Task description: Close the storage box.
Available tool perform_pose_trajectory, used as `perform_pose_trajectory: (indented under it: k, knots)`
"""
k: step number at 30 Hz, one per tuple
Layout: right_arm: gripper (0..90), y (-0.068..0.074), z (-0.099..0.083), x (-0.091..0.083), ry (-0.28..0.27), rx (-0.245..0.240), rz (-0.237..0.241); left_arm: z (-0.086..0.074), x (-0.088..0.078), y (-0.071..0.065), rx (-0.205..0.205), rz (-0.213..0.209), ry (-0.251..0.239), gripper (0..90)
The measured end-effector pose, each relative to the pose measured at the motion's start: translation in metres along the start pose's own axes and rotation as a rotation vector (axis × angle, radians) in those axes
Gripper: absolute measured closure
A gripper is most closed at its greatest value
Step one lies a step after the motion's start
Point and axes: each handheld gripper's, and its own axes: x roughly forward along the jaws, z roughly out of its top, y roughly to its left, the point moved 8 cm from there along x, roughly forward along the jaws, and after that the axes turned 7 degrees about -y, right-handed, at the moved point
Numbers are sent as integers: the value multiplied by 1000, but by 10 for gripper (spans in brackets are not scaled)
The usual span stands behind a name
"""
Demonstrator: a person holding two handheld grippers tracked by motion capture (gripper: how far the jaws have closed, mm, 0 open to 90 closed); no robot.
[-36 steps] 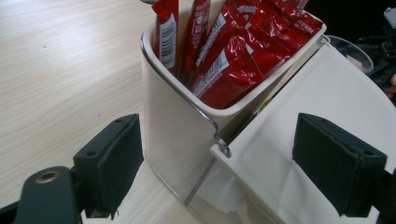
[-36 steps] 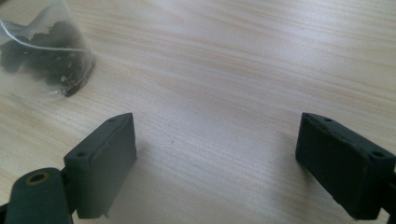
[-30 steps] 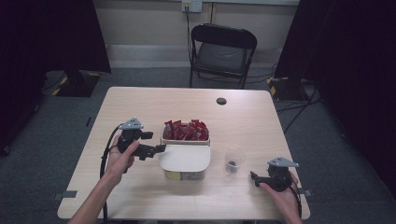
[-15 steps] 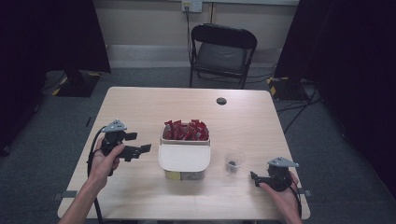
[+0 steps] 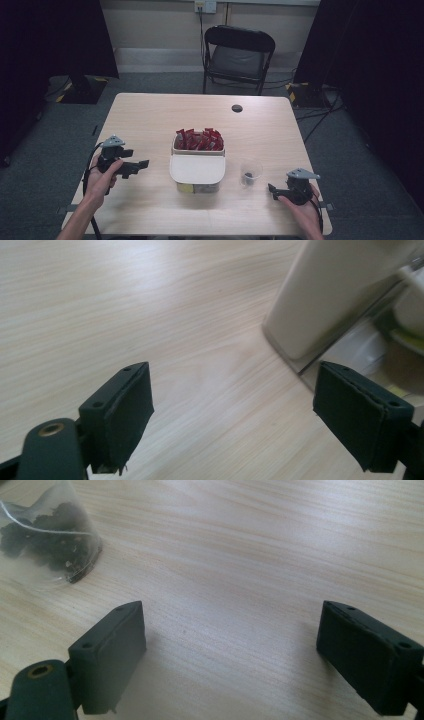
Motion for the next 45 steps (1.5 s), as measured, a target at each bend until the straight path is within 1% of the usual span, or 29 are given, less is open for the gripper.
perform_pose_trajectory:
  k: [4,6,7,9,11,13,14,17,18,19,21,22,23,24,25,26,27,28,29,30,34,37,38,40,45]
  knots:
    - [118,0,0,0,0,1,1,-13,-2,7,2,25,28,158]
    - [118,0,0,0,-1,1,-1,-19,-2,9,-8,32,32,159]
    - [118,0,0,0,0,0,1,-23,-3,11,2,40,44,159]
    - [117,0,0,0,-1,0,0,-29,-3,14,3,59,54,163]
    - [118,0,0,0,0,0,0,-36,-4,14,4,62,64,162]
    - [118,0,0,0,1,1,0,-43,-3,16,-3,66,70,162]
    - [117,0,0,0,0,0,1,-46,-3,17,3,75,82,162]
    - [117,0,0,0,0,0,0,-57,2,19,-2,79,102,161]
    - [117,0,0,0,0,0,0,-59,3,18,-7,76,103,161]
    - [118,0,0,0,0,0,0,-62,6,17,-2,68,108,161]
    - [118,0,0,0,0,0,0,-67,10,15,9,73,110,161]
    - [117,0,0,0,1,-1,1,-70,13,14,3,69,105,161]
    - [117,0,0,0,0,-1,0,-70,15,14,12,85,82,147]
    - [117,0,0,0,0,-1,1,-71,16,15,27,100,75,149]
    - [117,0,0,0,0,0,0,-71,16,15,33,105,66,150]
    - [118,0,0,0,0,0,1,-71,17,16,30,111,52,150]
    - [118,0,0,0,0,-1,0,-71,18,16,39,120,46,150]
    - [118,0,0,0,0,0,1,-71,18,16,39,120,46,149]
    - [118,0,0,0,0,0,0,-73,19,16,86,136,45,149]
    - [117,0,0,0,0,0,1,-74,19,15,107,146,43,148]
    - [118,0,0,0,0,0,1,-74,20,15,102,148,43,135]
    - [118,0,0,0,0,0,0,-74,20,16,101,157,45,124]
    - [118,0,0,0,0,0,0,-74,20,16,109,160,48,121]
    - [118,0,0,0,1,1,-1,-74,21,17,102,163,51,105]
    - [117,0,0,0,1,4,-7,-74,21,17,100,166,54,91]
